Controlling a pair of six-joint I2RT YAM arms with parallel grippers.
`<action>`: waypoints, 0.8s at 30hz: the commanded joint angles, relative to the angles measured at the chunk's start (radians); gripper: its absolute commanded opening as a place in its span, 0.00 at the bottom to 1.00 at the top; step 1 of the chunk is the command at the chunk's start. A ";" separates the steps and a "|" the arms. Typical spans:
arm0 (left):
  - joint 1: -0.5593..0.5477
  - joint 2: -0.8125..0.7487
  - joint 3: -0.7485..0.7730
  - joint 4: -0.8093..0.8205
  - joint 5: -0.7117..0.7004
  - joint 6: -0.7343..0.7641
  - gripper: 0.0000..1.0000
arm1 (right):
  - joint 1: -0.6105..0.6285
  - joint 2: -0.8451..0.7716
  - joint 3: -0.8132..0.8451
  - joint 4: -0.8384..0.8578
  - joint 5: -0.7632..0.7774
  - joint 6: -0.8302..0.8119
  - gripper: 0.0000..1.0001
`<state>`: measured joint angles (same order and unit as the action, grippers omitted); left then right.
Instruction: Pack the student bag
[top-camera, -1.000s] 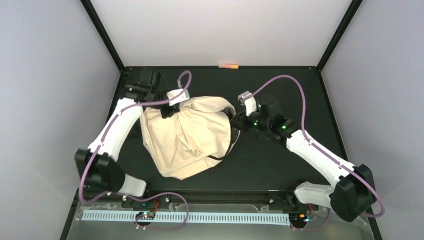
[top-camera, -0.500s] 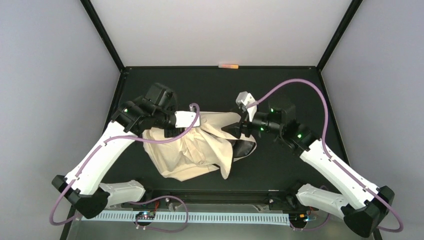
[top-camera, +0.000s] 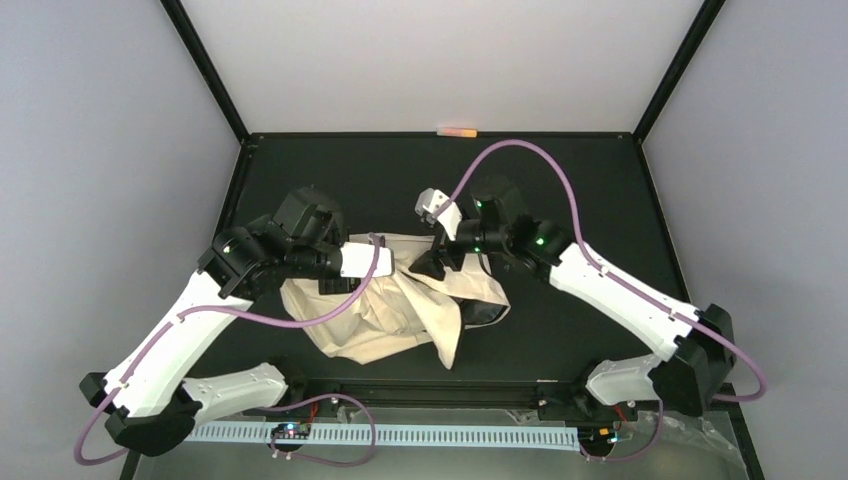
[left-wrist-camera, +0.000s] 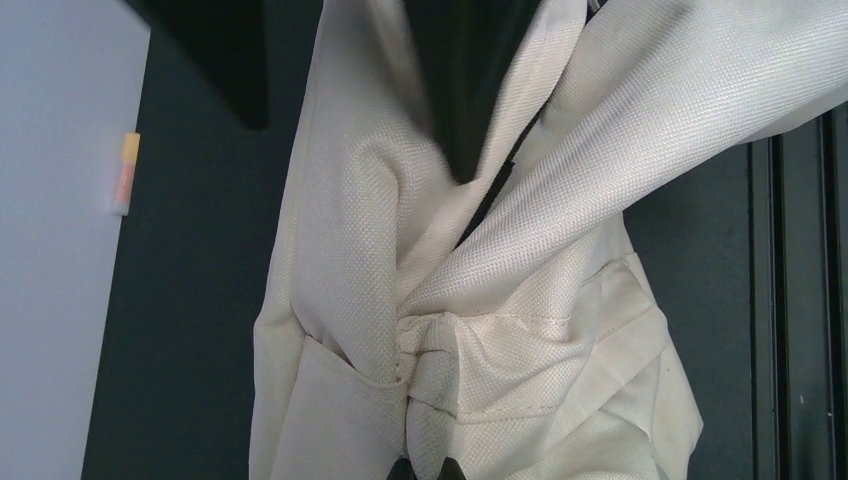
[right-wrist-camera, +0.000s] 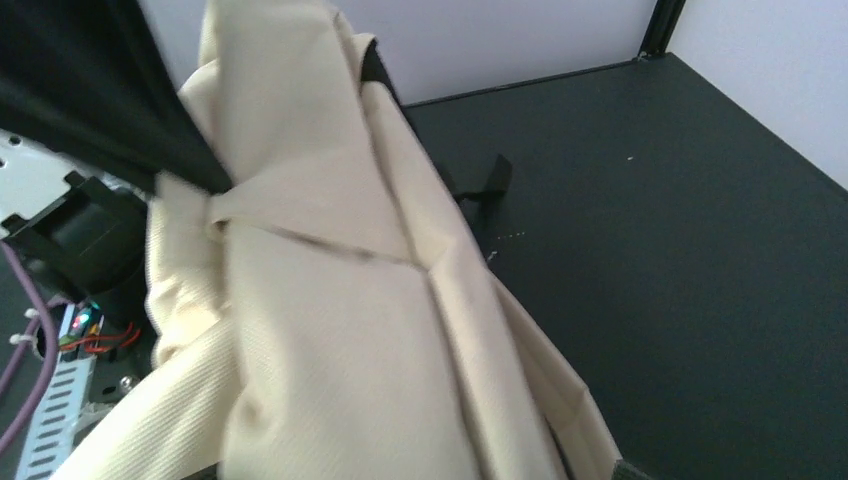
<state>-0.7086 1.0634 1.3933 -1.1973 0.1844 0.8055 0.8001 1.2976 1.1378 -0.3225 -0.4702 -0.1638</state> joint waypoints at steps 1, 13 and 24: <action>-0.027 -0.057 -0.008 0.039 -0.003 0.013 0.02 | 0.009 0.061 0.098 -0.033 -0.001 -0.067 0.93; -0.044 -0.190 -0.033 0.032 0.246 0.124 0.85 | -0.009 -0.014 0.126 -0.043 -0.223 -0.062 0.01; -0.050 -0.129 0.116 0.107 0.009 -0.028 0.99 | -0.013 -0.041 0.179 -0.040 -0.364 -0.070 0.01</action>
<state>-0.7544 0.8555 1.4227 -1.0897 0.2806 0.8337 0.7895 1.2900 1.2625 -0.4118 -0.7452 -0.2165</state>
